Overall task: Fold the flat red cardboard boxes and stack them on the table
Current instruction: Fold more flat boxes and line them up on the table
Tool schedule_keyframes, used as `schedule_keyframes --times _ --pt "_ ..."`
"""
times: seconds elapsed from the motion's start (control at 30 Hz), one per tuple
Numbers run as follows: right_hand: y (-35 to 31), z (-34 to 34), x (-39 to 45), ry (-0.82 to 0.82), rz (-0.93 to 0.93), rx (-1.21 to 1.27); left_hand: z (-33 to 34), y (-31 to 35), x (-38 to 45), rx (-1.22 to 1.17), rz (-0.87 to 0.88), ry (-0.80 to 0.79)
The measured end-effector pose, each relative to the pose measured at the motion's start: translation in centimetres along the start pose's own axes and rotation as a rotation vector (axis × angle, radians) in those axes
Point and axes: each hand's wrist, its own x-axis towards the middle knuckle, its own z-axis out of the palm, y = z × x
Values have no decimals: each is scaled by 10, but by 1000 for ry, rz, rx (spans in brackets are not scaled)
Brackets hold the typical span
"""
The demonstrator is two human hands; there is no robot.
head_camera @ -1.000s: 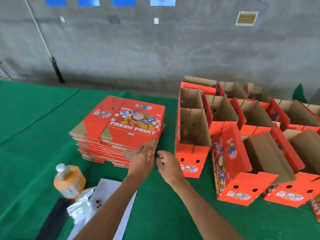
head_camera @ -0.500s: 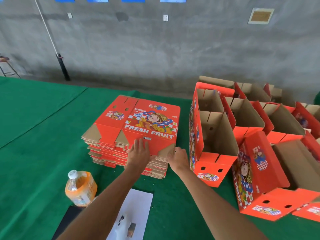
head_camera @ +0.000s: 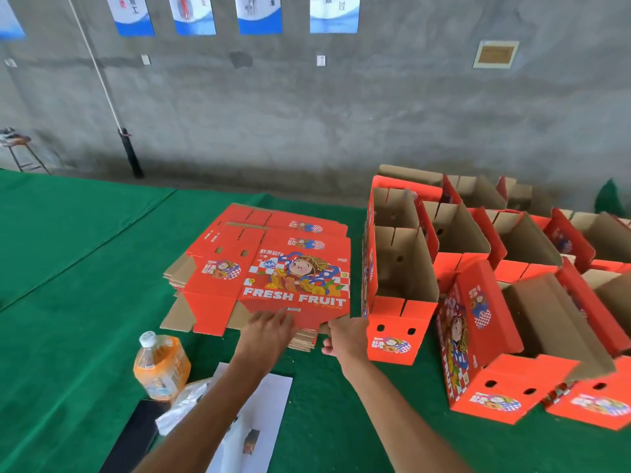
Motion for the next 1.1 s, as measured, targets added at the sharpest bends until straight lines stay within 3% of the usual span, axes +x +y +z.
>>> schedule_keyframes --times 0.2,0.37,0.53,0.7,0.93,1.1 --pt "-15 -67 -54 -16 -174 59 -84 55 -18 -407 -255 281" --pt "-43 -126 -103 -50 -328 32 -164 84 -10 -319 -227 467" --pt "-99 -185 -132 -130 -479 -215 -242 74 13 -399 -361 265" --pt "-151 -220 -148 -144 -563 -517 -280 59 44 -398 -299 103" --pt "-175 -262 -170 -305 -365 -829 -247 73 61 -717 -225 -166" --pt "-161 -289 -164 -244 -178 -893 -209 114 74 -775 -166 -294"
